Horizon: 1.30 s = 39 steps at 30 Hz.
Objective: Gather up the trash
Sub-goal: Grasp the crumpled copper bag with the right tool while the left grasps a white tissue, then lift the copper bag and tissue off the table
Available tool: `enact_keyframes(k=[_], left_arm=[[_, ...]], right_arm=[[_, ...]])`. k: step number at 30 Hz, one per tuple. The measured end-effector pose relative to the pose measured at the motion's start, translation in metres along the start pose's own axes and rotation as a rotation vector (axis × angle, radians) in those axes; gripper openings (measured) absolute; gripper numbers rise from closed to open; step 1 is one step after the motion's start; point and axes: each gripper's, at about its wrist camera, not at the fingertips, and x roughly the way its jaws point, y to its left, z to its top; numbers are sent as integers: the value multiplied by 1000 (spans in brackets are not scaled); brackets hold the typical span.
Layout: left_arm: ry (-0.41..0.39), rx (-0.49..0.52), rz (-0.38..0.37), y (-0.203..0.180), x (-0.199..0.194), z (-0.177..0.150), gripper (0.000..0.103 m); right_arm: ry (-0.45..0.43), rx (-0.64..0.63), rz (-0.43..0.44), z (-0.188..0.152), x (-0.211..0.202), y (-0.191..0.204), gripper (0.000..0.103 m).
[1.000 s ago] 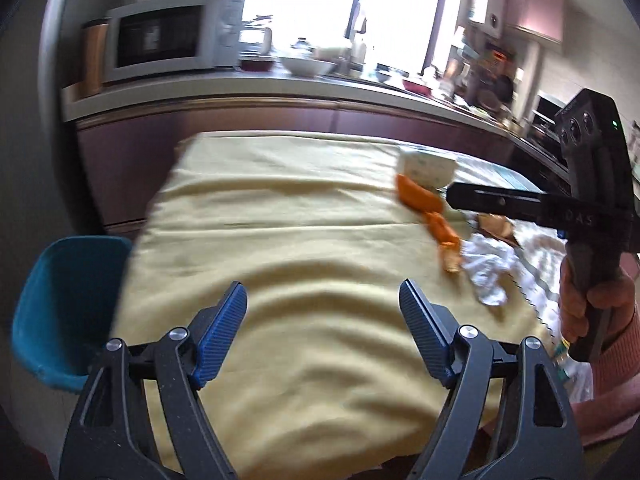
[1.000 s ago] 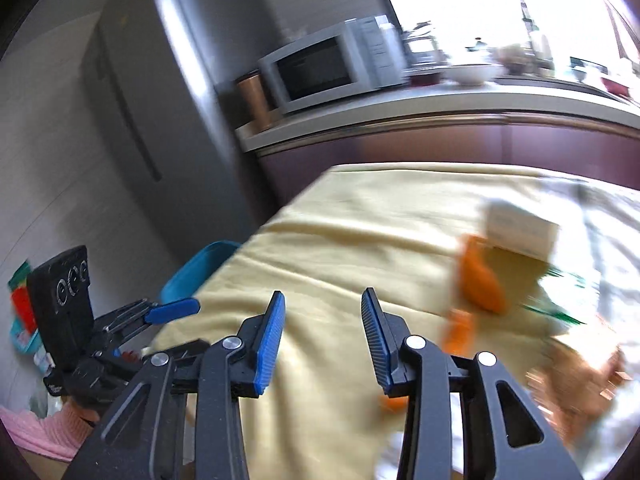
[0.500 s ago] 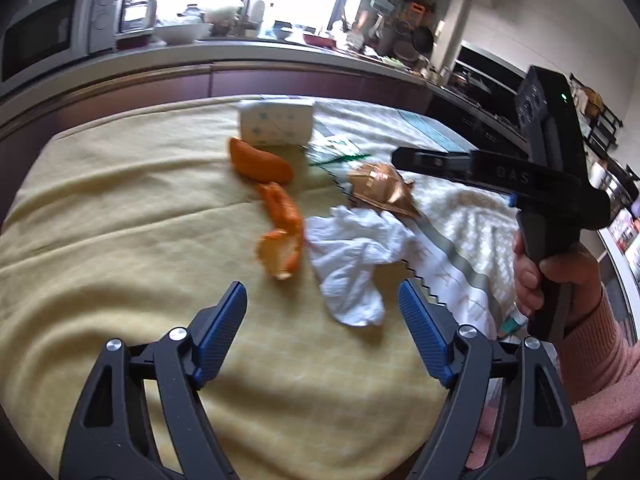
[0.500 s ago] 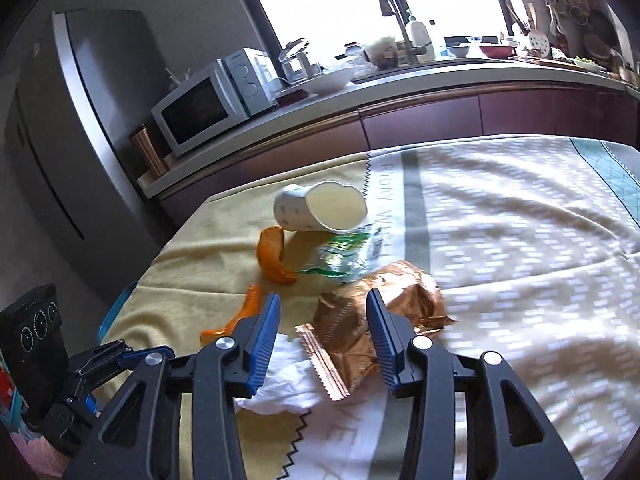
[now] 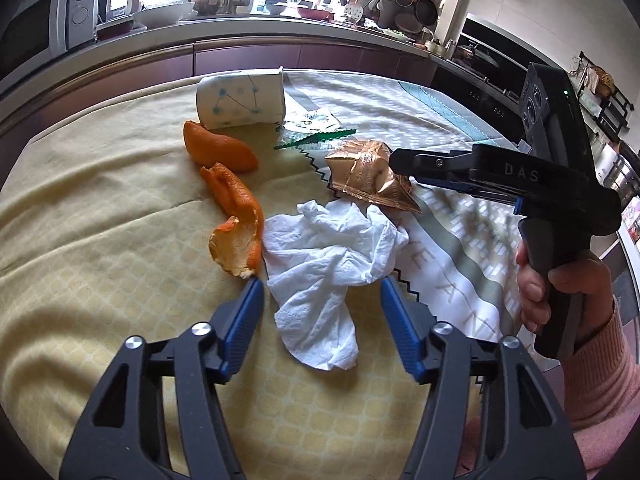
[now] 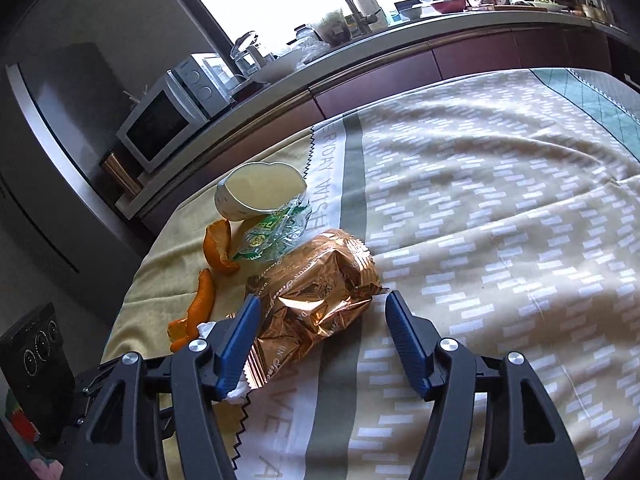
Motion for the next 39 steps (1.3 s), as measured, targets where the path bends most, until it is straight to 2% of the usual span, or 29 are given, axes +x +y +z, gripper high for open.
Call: enact_keyframes(k=[3,6,7,8,10,20,25,31,39], left_arm=[[1,0,16,1,1,1,43],[3,-6,19,3,1,2,24],[4,-11,13,5,0,1,20],[2,-15,9,6,-1,1,18],[-2,-25,4,9,-4,-2,15],[-49,-32,-29,18,-28,-13,13],[-80,-28,-19,27,-48,-22,13],[-114,-48,28,39,-72,-34,13],[-164,-99,94,63,-101,-39,13]], right_arm=[[10,12,21,2,5,-2,63],[17,30,47,6,8,-3,63],[21,41,55,7,9,-4,60],[24,51,63,8,10,-5,52],[31,66,75,9,11,-7,51],[4,51,103,5,2,-4,46],[-19,39,116,3,-10,-1,46],[-50,13,140,2,-24,10,46],[-59,-69,205,2,-28,47,46]])
